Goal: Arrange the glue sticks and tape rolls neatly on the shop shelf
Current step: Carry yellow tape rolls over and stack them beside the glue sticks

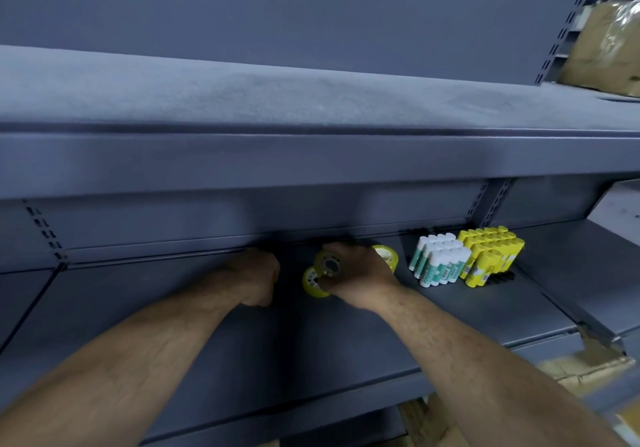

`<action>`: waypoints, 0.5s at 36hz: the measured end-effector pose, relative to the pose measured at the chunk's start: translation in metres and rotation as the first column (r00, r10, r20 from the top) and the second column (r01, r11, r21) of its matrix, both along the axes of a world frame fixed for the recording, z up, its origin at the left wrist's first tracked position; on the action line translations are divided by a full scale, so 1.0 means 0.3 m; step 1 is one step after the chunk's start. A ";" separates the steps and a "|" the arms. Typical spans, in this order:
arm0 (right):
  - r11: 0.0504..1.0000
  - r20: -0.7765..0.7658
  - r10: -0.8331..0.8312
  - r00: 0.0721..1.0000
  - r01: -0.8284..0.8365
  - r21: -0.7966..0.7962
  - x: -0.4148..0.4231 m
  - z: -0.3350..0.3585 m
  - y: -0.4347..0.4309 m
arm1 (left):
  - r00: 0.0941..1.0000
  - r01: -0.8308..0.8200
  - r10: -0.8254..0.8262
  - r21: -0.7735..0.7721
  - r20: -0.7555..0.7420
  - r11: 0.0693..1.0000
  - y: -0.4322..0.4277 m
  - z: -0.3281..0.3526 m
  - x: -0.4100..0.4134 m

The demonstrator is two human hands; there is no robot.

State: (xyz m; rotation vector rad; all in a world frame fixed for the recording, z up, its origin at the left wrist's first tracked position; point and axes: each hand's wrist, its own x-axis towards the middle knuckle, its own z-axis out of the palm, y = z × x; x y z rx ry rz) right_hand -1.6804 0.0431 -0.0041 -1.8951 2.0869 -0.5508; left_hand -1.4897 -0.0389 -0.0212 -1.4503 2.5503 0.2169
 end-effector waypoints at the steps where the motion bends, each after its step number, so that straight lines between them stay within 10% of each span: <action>1: 1.000 0.002 -0.001 1.000 0.001 0.002 0.000 0.000 0.001 | 1.000 -0.009 0.009 0.010 -0.006 1.000 0.000 -0.001 0.001; 18: 1.000 -0.046 -0.002 0.999 0.002 0.004 -0.017 -0.031 -0.037 | 0.999 -0.037 0.039 0.049 -0.037 0.998 0.021 0.021 0.008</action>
